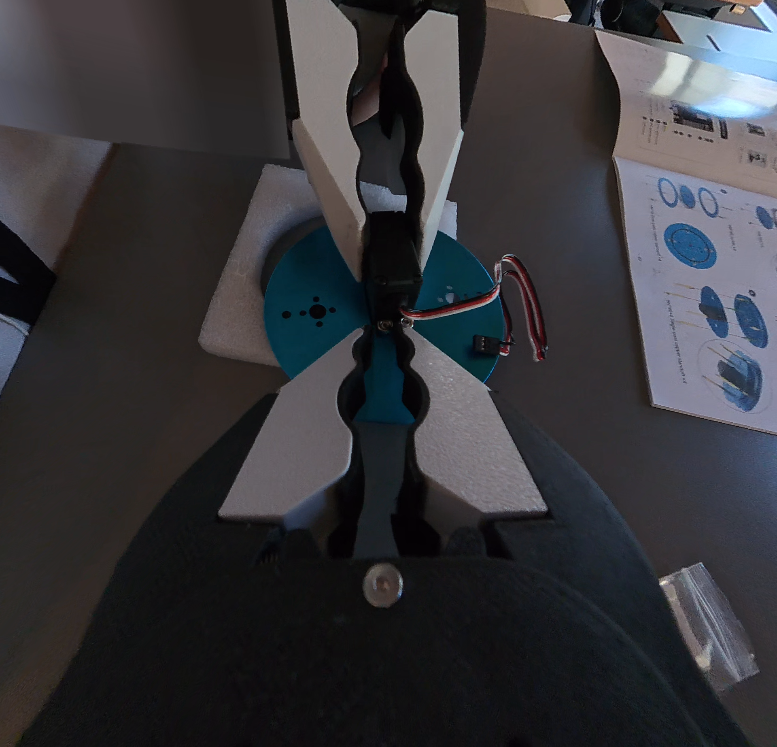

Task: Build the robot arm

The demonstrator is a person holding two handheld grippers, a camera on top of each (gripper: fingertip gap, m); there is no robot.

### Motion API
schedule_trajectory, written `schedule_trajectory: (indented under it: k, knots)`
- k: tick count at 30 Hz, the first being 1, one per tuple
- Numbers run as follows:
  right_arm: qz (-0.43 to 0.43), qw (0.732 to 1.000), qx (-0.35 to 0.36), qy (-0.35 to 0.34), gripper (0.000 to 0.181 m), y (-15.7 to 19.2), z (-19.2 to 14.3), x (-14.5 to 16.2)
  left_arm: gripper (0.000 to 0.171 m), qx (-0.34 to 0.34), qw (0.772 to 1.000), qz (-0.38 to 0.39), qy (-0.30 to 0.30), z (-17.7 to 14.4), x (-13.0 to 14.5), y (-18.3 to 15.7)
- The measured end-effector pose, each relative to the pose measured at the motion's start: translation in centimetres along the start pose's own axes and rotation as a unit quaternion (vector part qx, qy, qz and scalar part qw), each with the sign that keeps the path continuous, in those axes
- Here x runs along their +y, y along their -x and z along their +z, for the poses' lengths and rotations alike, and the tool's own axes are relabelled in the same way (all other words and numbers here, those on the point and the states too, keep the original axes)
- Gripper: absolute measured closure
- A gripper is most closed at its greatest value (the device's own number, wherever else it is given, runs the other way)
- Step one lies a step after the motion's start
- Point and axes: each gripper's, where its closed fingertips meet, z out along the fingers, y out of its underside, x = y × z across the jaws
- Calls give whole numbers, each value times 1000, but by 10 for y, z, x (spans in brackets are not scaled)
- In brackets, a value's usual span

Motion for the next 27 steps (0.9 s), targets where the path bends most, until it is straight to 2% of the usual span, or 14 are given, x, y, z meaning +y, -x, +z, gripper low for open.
schedule_trajectory:
  k: [6,13,23,27]
  knots:
    - [18,1000,-4,-2,171,0,1,0,149,-1,1000,-1,0,0,0,0]
    - [12,999,36,20,175,-2,1,1,149,-4,1000,2,0,0,0,0]
    - [150,982,112,17,176,-3,0,2,149,-12,1000,-4,-2,1,0,0]
    - [151,978,143,25,176,-4,0,2,149,-15,1000,-1,1,1,0,1]
